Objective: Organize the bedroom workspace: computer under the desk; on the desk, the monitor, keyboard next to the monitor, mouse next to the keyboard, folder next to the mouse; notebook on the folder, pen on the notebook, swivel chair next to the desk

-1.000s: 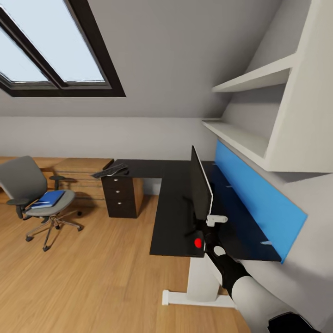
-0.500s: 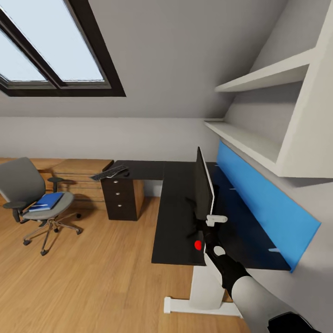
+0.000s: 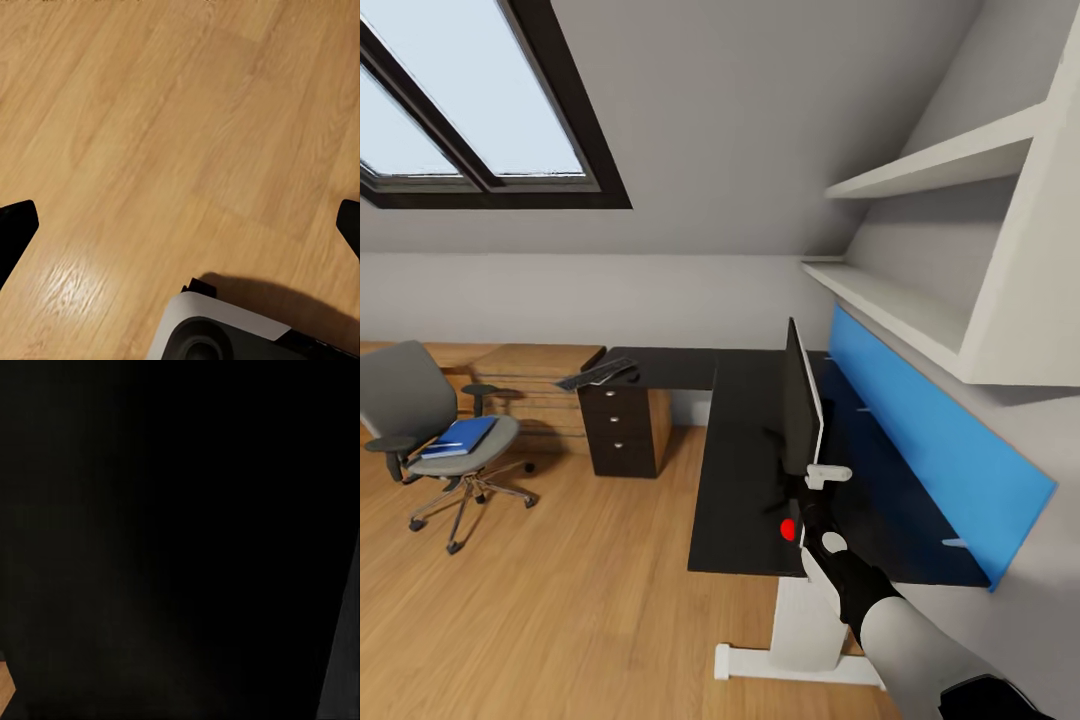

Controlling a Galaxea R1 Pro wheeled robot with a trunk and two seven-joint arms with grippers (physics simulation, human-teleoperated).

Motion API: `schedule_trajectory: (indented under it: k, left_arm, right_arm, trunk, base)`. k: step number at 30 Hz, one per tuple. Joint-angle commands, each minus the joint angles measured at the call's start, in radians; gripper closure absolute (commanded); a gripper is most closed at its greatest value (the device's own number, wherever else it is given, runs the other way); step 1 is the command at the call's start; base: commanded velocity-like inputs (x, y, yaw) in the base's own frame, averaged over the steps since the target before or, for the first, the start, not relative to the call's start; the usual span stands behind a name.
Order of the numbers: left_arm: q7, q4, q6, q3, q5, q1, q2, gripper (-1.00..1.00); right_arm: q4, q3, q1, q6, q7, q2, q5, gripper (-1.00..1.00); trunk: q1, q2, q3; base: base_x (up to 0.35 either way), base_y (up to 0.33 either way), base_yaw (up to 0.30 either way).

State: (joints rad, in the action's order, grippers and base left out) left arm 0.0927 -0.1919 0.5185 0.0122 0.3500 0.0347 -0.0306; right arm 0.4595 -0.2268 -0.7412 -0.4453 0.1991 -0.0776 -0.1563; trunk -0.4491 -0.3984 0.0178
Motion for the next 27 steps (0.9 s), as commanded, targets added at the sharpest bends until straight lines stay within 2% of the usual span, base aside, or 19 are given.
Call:
schedule_trajectory:
  k: [1, 13, 22, 27]
  left_arm:
    - [0.006, 0.0, 0.003, 0.002, -0.003, 0.001, 0.0, -1.0]
    - [0.006, 0.0, 0.003, 0.002, -0.003, 0.001, 0.0, -1.0]
    - [0.006, 0.0, 0.003, 0.002, -0.003, 0.001, 0.0, -1.0]
    - [0.006, 0.0, 0.003, 0.001, -0.003, 0.001, 0.0, -1.0]
  right_arm:
    - [-0.001, -0.008, -0.001, -0.004, 0.006, 0.001, -0.011, -1.0]
    - [-0.001, -0.008, -0.001, -0.004, 0.006, 0.001, -0.011, -1.0]
    - [-0.001, -0.008, -0.001, -0.004, 0.006, 0.001, -0.011, -1.0]
    - [-0.001, -0.008, -0.001, -0.004, 0.006, 0.001, -0.011, -1.0]
  trunk:
    - [-0.001, -0.002, 0.002]
    - [-0.001, -0.002, 0.002]
    - [-0.001, -0.002, 0.002]
    - [-0.001, -0.002, 0.002]
  base:
    - [0.208, 0.0, 0.0]
    - [0.259, 0.0, 0.0]
    - [0.176, -0.03, 0.0]
    - [0.058, -0.045, 0.0]
